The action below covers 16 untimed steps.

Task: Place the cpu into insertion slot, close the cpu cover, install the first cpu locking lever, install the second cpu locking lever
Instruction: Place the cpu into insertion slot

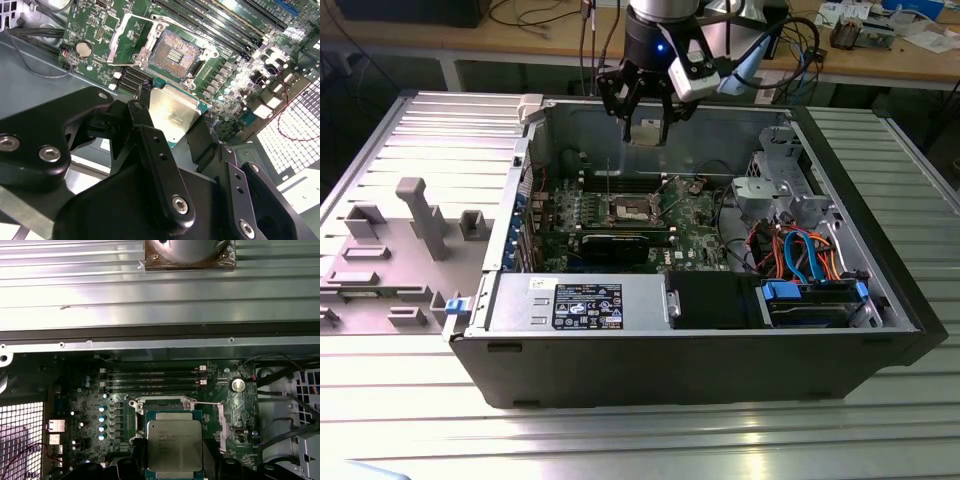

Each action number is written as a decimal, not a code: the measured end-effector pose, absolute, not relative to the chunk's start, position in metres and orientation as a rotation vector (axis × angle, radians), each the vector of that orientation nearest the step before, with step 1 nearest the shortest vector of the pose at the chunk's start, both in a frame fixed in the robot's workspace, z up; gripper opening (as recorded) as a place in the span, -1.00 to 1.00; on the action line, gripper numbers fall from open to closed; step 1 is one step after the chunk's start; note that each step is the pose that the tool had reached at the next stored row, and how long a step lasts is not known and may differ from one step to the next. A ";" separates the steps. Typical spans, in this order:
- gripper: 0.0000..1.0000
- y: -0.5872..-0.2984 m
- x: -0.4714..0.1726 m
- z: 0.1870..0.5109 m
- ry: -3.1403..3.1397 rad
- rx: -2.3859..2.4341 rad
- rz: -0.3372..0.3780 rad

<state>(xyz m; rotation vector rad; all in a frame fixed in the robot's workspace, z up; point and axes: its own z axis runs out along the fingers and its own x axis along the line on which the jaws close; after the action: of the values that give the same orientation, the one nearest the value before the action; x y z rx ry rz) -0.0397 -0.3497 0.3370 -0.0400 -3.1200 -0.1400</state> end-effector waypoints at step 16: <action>0.08 -0.352 -0.040 0.332 -3.120 -0.040 -0.140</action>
<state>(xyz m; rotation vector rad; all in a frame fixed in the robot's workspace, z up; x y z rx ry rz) -0.0397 -0.3516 0.3317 -0.0400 -3.1200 -0.1401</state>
